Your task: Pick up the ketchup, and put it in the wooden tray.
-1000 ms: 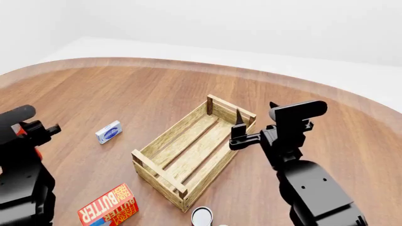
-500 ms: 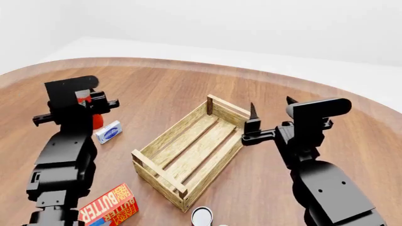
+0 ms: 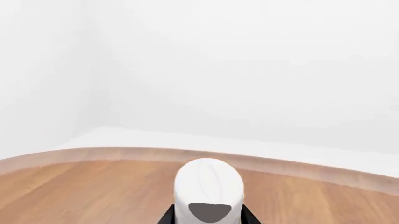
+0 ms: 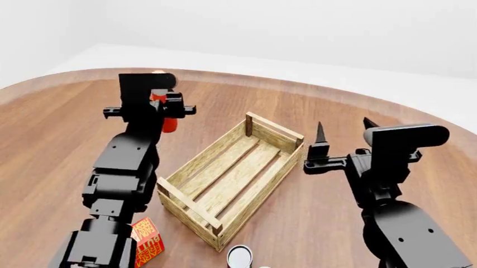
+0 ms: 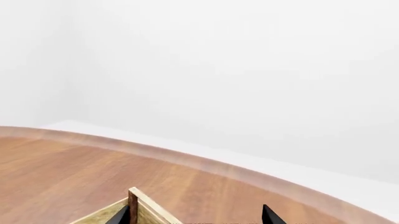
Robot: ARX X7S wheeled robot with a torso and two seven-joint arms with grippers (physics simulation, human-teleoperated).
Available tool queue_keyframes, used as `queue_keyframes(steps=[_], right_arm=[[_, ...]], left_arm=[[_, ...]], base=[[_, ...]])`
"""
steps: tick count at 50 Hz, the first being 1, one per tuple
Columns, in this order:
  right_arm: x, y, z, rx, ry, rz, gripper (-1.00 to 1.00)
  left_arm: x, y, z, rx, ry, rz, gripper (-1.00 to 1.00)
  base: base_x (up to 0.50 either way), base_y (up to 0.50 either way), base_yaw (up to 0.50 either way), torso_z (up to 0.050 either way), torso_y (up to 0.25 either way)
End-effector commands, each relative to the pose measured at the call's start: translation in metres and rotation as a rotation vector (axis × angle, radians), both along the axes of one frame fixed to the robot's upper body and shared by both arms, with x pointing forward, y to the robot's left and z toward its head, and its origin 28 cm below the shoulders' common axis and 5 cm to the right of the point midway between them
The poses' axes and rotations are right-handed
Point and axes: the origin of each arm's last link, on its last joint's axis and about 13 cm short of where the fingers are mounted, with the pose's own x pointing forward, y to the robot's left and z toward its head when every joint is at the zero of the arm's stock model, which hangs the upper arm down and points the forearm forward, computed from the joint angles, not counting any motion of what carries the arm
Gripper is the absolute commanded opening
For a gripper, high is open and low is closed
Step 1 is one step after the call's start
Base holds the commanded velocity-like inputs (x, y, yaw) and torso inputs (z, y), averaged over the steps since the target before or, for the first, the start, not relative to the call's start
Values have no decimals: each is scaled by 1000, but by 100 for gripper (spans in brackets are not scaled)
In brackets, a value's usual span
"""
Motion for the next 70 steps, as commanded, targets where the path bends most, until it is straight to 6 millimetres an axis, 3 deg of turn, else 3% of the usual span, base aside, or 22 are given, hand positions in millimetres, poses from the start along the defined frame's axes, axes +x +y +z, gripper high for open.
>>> queue_keyframes(steps=[1, 11, 29, 43, 70], right_arm=[[-9, -5, 2, -1, -4, -43, 100], [-19, -11, 2, -2, -3, -80, 100], [-31, -17, 0, 5, 2, -110, 100], [-33, -17, -2, 5, 5, -119, 100], [-36, -19, -1, 10, 3, -124, 100]], left_arm=[[2, -25, 6, -18, -10, -114, -100], [-1, -44, 1, -33, 17, -202, -100], [-3, -60, 0, -55, 58, -267, -100], [-5, -65, -3, -50, 75, -284, -100], [-2, -69, -5, -38, 84, -286, -100]], base=[[0, 0, 0, 0, 0], [0, 0, 0, 0, 0], [0, 0, 0, 0, 1], [0, 0, 0, 0, -5], [0, 0, 0, 0, -135]])
